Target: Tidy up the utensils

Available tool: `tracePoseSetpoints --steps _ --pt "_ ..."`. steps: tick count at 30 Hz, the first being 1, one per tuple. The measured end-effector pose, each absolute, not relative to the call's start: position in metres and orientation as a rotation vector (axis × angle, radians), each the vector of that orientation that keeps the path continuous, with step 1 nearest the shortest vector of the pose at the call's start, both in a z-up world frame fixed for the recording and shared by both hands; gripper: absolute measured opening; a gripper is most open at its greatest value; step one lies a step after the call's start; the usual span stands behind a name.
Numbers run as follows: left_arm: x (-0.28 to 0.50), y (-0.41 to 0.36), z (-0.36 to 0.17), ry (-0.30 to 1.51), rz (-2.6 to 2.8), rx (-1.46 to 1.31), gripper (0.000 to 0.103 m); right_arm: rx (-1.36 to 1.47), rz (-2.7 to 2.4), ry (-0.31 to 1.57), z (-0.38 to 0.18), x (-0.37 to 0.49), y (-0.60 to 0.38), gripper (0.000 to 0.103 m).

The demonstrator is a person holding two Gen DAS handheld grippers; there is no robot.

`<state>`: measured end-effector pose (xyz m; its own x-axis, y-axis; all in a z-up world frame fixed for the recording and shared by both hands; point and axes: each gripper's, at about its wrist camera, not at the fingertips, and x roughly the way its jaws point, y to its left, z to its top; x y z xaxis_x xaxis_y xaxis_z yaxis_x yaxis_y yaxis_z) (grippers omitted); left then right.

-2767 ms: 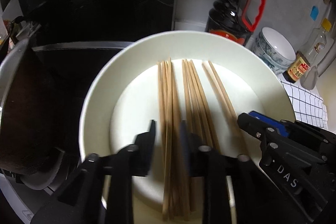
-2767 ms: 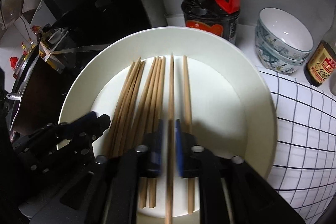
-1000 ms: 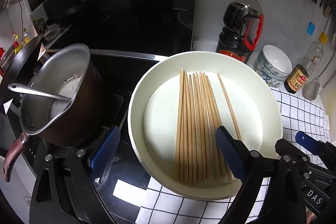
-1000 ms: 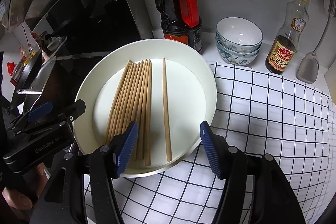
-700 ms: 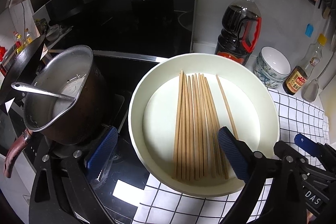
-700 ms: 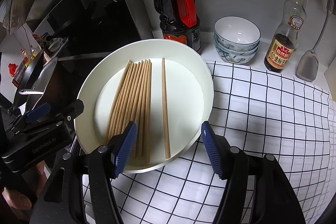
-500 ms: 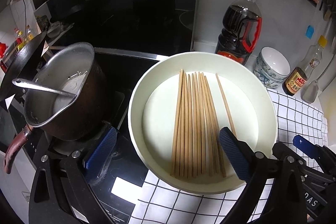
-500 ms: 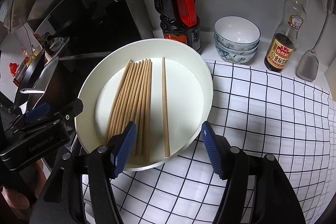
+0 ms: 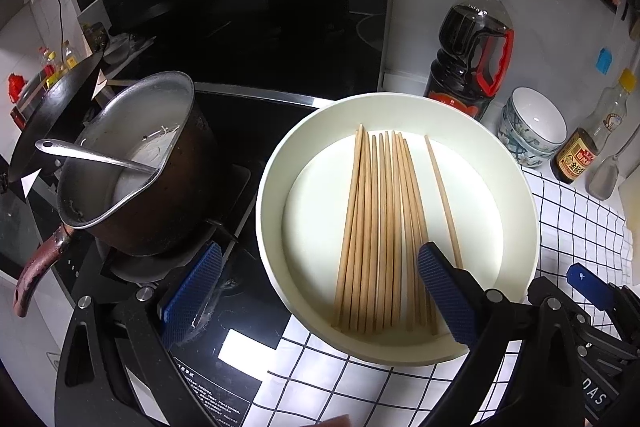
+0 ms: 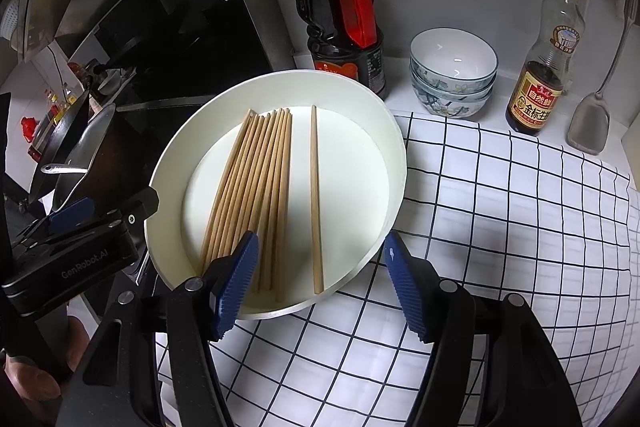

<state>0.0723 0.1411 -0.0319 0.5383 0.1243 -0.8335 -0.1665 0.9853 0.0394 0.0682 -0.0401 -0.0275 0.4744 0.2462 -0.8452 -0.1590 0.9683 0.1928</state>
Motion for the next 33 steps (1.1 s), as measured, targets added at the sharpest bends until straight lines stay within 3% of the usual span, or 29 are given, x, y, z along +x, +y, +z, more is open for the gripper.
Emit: tracePoseSetpoints --steps 33 --pt "0.0685 0.143 -0.0277 0.981 0.174 -0.053 0.097 0.089 0.255 1.049 -0.0271 0.0675 -0.0376 0.063"
